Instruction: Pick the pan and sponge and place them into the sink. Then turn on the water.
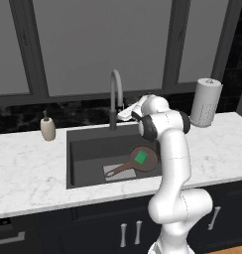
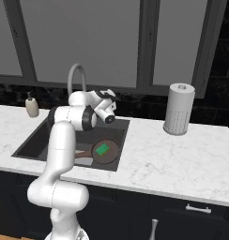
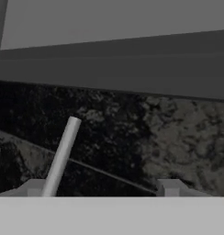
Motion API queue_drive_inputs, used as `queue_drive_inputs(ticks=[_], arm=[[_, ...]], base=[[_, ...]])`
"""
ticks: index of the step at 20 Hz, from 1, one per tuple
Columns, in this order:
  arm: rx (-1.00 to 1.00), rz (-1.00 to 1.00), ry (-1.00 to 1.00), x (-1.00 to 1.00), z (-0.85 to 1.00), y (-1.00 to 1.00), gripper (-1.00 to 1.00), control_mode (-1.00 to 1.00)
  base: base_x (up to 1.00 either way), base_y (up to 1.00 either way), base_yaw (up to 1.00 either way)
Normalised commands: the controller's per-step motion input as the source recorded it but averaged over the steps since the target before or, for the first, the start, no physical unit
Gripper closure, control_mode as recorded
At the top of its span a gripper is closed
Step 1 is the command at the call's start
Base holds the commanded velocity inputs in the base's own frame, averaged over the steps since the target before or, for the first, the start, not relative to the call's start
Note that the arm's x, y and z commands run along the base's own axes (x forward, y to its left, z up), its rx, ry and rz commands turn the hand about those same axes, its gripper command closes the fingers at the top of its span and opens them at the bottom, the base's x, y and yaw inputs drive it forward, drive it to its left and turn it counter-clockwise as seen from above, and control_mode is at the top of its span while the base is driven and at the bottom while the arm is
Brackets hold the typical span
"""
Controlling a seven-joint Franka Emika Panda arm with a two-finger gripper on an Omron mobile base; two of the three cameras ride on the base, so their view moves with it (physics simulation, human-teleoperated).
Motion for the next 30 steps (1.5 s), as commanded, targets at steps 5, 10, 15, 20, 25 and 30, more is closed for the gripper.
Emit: queue_drive_inputs(ticks=[5, 10, 15, 20, 25, 30], arm=[[0.13, 0.00, 0.00, 0.01, -0.05, -0.57, 1.00, -1.00], [0.16, 0.00, 0.00, 0.00, -0.07, -0.88, 1.00, -1.00], [0.21, -0.02, 0.05, 0.01, -0.04, -1.00, 1.00, -1.00], [0.20, -0.06, 0.13, 0.10, -0.08, -1.00, 1.00, -1.00], [0.21, -0.06, 0.18, 0.18, -0.07, -1.00, 1.00, -1.00], [0.21, -0.06, 0.23, 0.25, -0.08, -1.00, 1.00, -1.00]], base=[[0.00, 0.00, 0.00], [0.00, 0.00, 0.00], [0.00, 0.00, 0.00], [0.00, 0.00, 0.00], [0.00, 0.00, 0.00], [0.00, 0.00, 0.00]])
